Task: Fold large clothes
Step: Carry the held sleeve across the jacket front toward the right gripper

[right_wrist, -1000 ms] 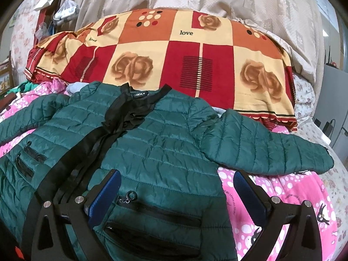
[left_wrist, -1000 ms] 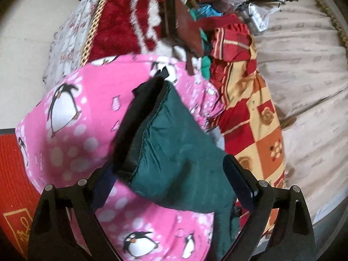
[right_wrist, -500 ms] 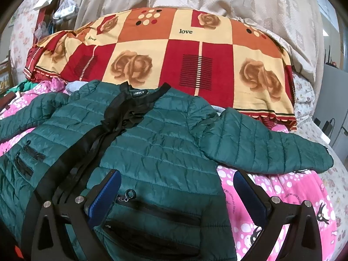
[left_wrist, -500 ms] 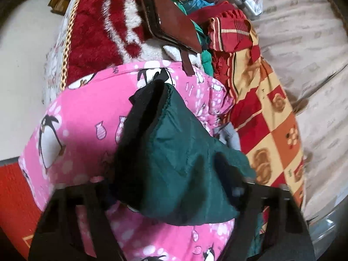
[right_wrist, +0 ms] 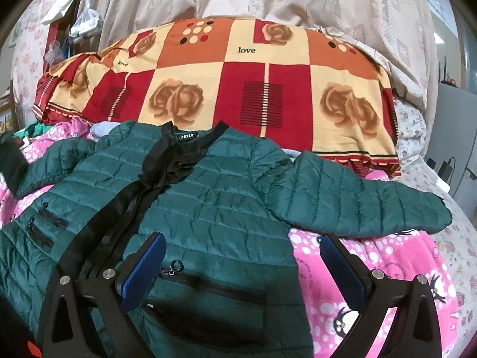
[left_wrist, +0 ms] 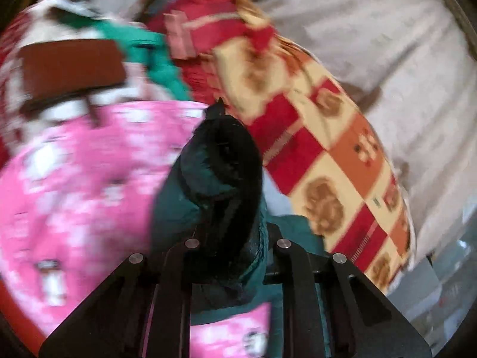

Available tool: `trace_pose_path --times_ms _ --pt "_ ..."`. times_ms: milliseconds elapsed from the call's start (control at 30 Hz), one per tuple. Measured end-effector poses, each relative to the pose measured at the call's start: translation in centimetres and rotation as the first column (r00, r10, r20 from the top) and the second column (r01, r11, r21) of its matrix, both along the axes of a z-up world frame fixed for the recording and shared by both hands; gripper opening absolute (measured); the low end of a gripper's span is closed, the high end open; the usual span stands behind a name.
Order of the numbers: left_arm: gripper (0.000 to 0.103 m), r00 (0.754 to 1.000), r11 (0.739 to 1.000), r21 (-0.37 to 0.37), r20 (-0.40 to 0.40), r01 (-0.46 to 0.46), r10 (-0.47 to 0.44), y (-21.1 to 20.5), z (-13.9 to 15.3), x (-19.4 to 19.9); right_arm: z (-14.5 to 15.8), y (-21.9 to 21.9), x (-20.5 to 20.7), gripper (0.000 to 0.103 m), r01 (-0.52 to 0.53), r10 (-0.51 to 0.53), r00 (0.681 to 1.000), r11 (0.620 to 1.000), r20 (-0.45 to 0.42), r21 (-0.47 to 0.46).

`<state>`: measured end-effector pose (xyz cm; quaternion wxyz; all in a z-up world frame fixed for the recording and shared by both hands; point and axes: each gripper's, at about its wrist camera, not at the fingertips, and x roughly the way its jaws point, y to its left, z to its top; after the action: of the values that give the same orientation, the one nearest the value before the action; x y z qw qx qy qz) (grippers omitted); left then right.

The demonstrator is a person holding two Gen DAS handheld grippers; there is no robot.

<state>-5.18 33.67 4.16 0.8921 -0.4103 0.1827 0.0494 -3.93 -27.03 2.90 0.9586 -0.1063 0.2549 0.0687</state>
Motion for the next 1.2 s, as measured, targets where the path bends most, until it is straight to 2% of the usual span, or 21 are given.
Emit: trace_pose_path --times_ms 133,333,533,633,700,900,1100,1200 --pt "0.016 0.995 0.995 0.031 0.019 0.094 -0.094 -4.6 2.4 5.3 0.4 -1.6 -1.0 0.102 0.023 -0.024 1.000 1.000 0.014 0.020" --pt "0.016 0.960 0.954 0.114 0.013 0.277 -0.281 -14.4 5.6 13.6 0.4 -4.5 -1.2 0.102 0.080 -0.079 0.997 0.995 -0.008 0.055" --pt "0.016 0.899 0.892 0.120 -0.002 0.435 -0.438 -24.8 6.6 19.6 0.1 -7.7 -0.9 0.102 0.174 -0.169 0.984 0.980 -0.061 0.092" --pt "0.016 0.857 0.847 0.145 -0.022 0.512 -0.514 -30.4 6.6 21.5 -0.1 -9.1 -0.8 0.102 0.215 -0.206 0.975 0.970 -0.089 0.109" --pt "0.016 0.820 0.807 0.159 -0.037 0.569 -0.571 -34.6 6.0 22.5 -0.3 -9.9 -0.8 0.102 0.237 -0.225 0.969 0.965 -0.106 0.112" --pt "0.016 0.726 0.711 0.151 -0.095 0.687 -0.681 -44.0 2.5 24.0 -0.8 -12.0 -1.0 0.102 0.277 -0.260 0.955 0.954 -0.140 0.116" --pt "0.016 0.662 0.649 0.130 -0.156 0.750 -0.733 -49.1 -1.2 24.2 -1.5 -14.8 -0.8 0.102 0.335 -0.304 0.932 0.930 -0.199 0.151" --pt "0.016 0.644 0.631 0.129 -0.186 0.765 -0.742 -50.7 -2.6 24.2 -1.6 -15.9 -0.9 0.102 0.353 -0.314 0.925 0.918 -0.213 0.183"
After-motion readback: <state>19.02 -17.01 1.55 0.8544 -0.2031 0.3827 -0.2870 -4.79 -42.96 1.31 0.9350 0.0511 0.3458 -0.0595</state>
